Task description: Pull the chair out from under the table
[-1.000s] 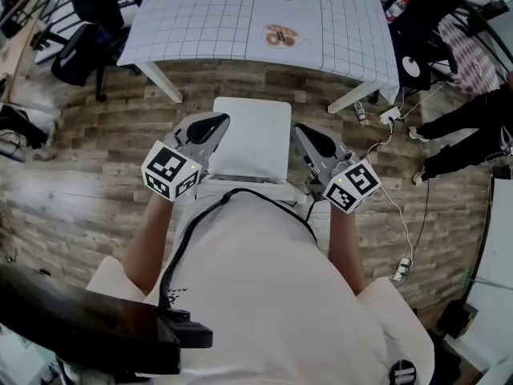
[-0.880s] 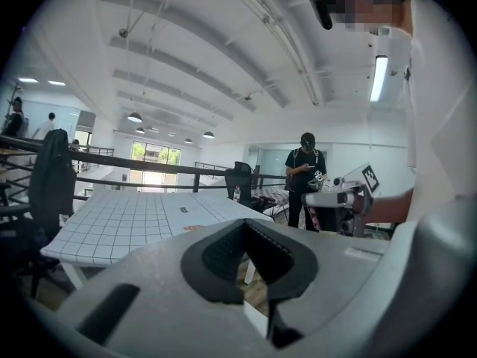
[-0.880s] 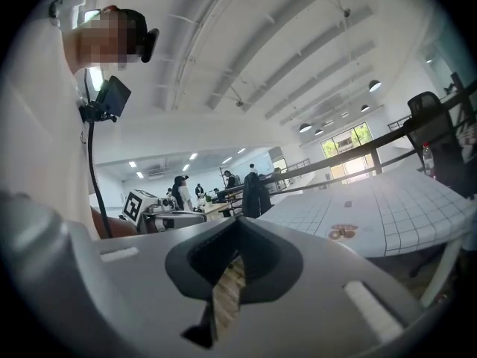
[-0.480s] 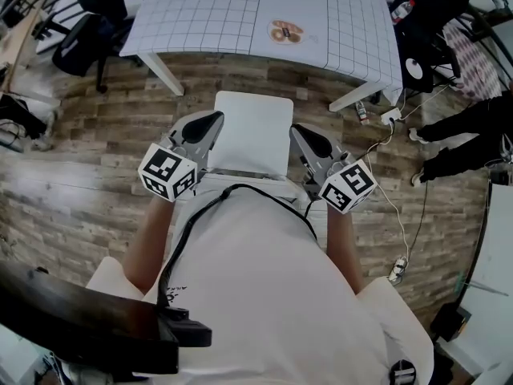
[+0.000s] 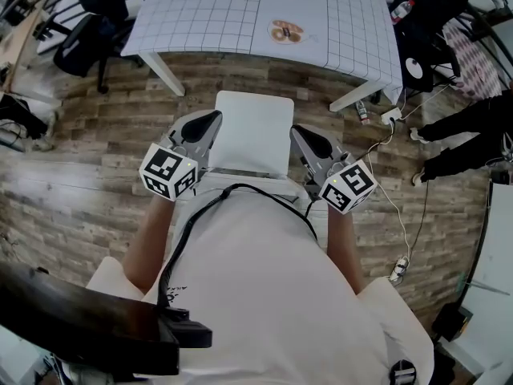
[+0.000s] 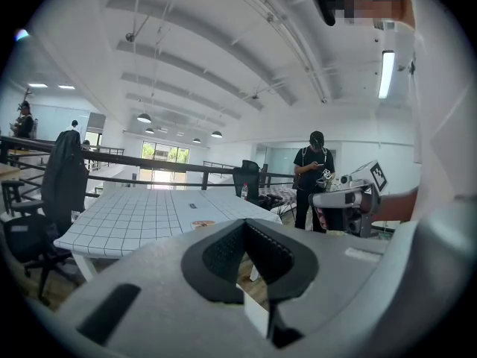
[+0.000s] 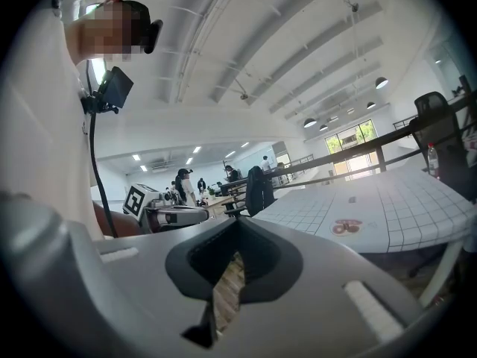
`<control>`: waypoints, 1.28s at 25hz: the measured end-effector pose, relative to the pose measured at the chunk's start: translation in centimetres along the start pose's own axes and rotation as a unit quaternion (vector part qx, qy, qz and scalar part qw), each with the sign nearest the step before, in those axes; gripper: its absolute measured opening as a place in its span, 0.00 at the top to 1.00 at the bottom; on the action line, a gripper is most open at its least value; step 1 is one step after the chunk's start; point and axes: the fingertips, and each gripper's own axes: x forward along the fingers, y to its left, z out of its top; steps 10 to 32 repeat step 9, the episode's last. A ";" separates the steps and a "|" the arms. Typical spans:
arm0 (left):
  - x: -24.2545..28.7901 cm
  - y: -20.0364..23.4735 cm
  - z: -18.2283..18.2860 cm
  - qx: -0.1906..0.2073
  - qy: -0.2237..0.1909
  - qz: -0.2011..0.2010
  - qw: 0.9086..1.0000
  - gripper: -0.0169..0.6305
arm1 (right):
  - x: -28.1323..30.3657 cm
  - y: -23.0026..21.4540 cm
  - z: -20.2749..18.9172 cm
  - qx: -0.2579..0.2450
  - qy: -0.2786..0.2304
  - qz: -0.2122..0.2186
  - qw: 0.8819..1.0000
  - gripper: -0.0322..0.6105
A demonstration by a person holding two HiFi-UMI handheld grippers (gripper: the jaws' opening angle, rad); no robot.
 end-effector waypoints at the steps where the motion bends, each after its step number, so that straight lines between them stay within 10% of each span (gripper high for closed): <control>1: -0.1 -0.1 0.0 -0.001 -0.001 0.001 1.000 0.97 | -0.1 0.1 -0.1 -0.001 0.001 0.000 1.000 0.94; 32: -0.3 -0.9 0.0 0.002 -0.004 -0.006 1.000 0.97 | -0.8 0.4 -0.3 -0.004 0.006 0.000 1.000 0.94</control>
